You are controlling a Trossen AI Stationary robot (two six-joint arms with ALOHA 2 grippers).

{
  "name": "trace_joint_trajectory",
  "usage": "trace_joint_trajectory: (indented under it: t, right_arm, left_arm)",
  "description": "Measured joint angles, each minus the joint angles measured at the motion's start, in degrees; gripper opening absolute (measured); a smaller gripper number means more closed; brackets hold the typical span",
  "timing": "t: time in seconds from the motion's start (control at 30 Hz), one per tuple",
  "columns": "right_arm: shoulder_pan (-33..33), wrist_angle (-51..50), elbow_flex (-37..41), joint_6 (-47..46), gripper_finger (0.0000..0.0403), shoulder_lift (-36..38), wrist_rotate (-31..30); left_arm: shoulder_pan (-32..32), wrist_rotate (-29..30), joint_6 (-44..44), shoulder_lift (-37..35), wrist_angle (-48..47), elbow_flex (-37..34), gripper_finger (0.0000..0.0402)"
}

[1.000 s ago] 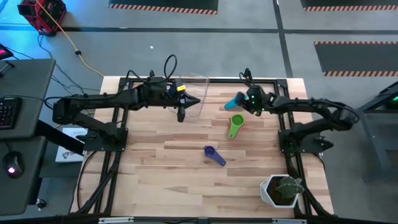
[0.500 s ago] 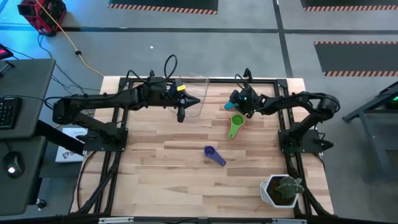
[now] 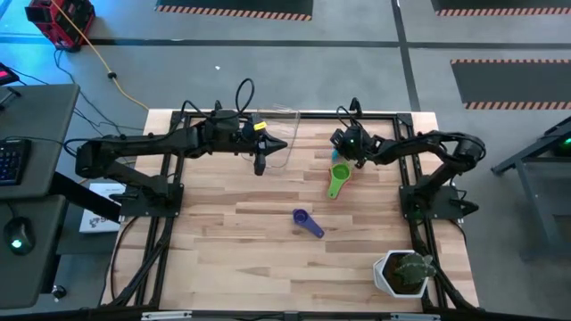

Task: Nest measuring cups in basket
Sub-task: Stack the light blue measuring cup on top of the green measuring cup

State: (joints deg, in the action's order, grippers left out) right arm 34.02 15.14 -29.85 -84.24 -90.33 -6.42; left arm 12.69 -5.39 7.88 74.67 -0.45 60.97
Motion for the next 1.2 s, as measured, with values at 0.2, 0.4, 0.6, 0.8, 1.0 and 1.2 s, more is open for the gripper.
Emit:
trace_joint_trajectory:
  t: [0.2,0.4,0.6,0.8,1.0,1.2]
  right_arm:
    - [2.3,-1.0,0.0,14.5,0.0015,10.6,8.3]
    - [5.4,-9.2,-0.1,29.5,0.0006,27.8,36.9]
    - [-4.0,-29.4,-0.1,27.8,0.0003,43.0,50.5]
    - [-16.6,-43.4,0.1,25.0,0.0001,52.2,25.8]
    - [-26.3,-20.5,9.1,8.9,0.0001,52.6,5.1]
    - [-38.9,5.9,20.8,-3.2,0.0,46.1,-16.3]
  left_arm:
    - [0.0,0.0,0.0,0.0,0.0,0.0,0.0]
    - [0.0,0.0,0.0,0.0,-0.1,0.0,0.0]
    - [0.0,0.0,0.0,0.0,-0.1,0.0,0.0]
    - [0.0,0.2,0.5,0.0,-0.1,0.0,0.0]
    - [0.0,0.7,0.5,0.0,-0.1,0.0,0.0]
    - [0.0,0.7,0.5,0.0,-0.1,0.0,0.0]
